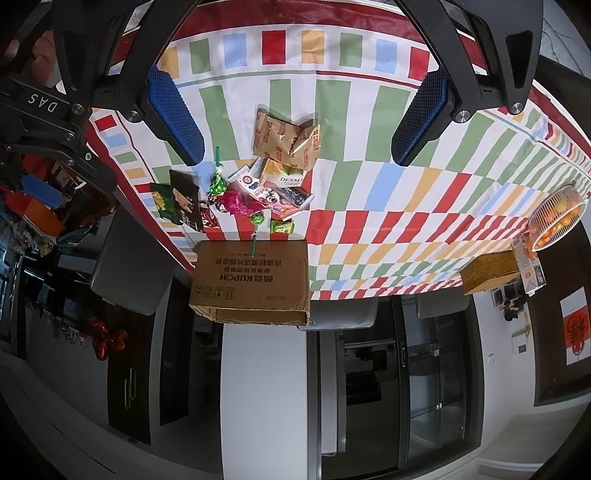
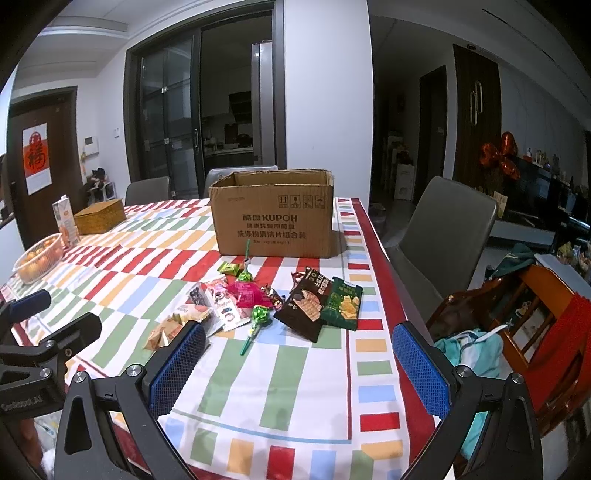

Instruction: Organize snacks

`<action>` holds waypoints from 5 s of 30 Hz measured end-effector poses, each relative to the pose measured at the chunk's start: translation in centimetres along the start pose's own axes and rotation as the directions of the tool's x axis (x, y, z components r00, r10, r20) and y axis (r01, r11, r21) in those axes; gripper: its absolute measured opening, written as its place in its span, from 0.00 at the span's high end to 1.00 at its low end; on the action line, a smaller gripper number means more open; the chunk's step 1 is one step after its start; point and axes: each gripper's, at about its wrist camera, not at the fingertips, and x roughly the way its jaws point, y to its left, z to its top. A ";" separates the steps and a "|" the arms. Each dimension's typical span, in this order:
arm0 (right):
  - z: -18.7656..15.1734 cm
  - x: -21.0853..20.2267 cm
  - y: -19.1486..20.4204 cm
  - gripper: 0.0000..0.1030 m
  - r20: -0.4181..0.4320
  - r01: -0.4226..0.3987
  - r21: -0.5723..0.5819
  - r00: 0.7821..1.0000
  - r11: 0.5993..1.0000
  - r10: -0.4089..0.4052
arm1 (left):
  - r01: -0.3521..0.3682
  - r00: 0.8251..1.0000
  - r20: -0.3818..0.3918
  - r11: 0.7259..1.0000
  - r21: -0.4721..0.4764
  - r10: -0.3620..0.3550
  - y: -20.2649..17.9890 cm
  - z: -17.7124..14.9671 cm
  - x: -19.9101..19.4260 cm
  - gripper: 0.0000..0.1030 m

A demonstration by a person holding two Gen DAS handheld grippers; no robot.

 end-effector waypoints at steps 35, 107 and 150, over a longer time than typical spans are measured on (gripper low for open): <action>0.0 0.1 0.1 0.00 -0.002 0.000 -0.002 1.000 1.000 0.000 | 0.030 1.000 -0.005 1.000 0.000 -0.030 -0.7 0.1 0.3 0.00; -1.2 20.4 4.6 0.66 -0.356 -0.216 -0.017 0.914 0.976 0.196 | 0.235 0.943 -0.218 0.967 -0.097 -0.251 1.6 -1.3 14.3 0.64; 9.6 13.8 0.5 0.76 -0.049 -0.228 -0.040 0.973 0.973 0.226 | 0.201 0.974 0.091 0.977 0.079 -0.207 -2.0 12.1 13.8 0.65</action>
